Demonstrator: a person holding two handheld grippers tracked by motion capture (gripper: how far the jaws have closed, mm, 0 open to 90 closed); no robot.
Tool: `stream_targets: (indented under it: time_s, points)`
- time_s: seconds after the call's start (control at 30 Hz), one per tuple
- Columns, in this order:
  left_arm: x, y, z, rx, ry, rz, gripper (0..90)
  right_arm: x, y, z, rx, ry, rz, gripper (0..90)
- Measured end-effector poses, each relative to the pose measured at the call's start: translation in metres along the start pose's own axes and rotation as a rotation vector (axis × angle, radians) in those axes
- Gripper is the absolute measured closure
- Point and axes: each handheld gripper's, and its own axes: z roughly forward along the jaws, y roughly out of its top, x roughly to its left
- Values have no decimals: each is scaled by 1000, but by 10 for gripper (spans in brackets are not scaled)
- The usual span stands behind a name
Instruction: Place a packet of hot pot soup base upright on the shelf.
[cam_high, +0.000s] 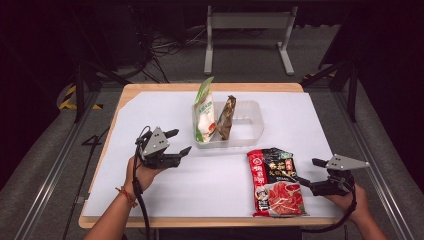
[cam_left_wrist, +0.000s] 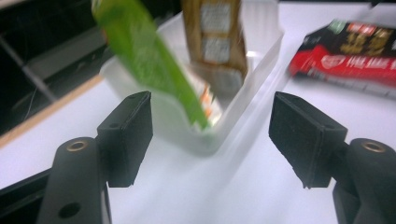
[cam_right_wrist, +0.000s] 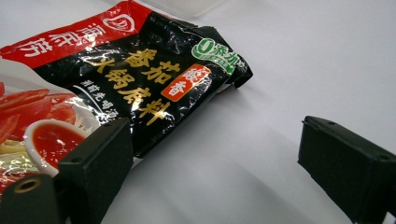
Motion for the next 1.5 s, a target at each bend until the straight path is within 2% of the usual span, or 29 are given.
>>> stream_targets:
  time_s: [0.07, 0.13, 0.17, 0.3, 0.37, 0.47, 0.63, 0.77, 0.8, 0.87, 0.93, 1.07, 1.13, 1.23, 1.3, 1.37, 1.5]
  points:
    - [1, -7, -3, 24, 16, -7, 305, 0, 0, 0, -3, -2, -1, 103]
    - [3, -13, -5, 43, 22, -76, 289, 0, -1, -2, -7, 1, 2, 103]
    - [3, -15, -6, 52, 28, -85, 268, 0, -1, -2, -7, 2, 4, 103]
    - [1, -25, -11, 101, 40, -77, 234, 1, -1, -2, -7, 4, -1, 103]
    - [1, -31, -12, 113, 23, -87, 215, 1, -1, -2, -7, 7, 1, 105]
    - [0, -38, -13, 154, 24, -86, 195, 0, 0, -3, -8, 14, 6, 110]
    - [-2, -55, -16, 192, -8, -118, 164, 0, 1, -3, -11, 30, 10, 121]
    - [-4, -63, -20, 202, -47, -142, 154, 0, 4, -3, -14, 45, 17, 129]
    - [-5, -66, -21, 212, -67, -146, 145, 0, 5, -2, -14, 52, 19, 131]
    - [-9, -71, -22, 235, -73, -149, 136, 1, 7, -1, -10, 68, 20, 136]
    - [-10, -74, -24, 236, -75, -154, 132, 2, 10, -1, -12, 90, 29, 143]
    - [-11, -79, -31, 206, -96, -173, 98, 2, 20, 2, -7, 106, 22, 136]
    - [-12, -79, -32, 201, -80, -173, 97, 2, 27, 4, 1, 111, 16, 126]
    - [-14, -78, -31, 191, -85, -174, 97, 0, 37, 8, 17, 118, 5, 125]
    - [-16, -78, -31, 193, -85, -166, 97, -1, 46, 12, 44, 118, -21, 123]
    - [-18, -78, -31, 184, -66, -151, 102, -3, 53, 16, 40, 133, -18, 133]
    - [-15, -80, -33, 166, -68, -177, 117, -9, 65, 30, 30, 159, -3, 139]
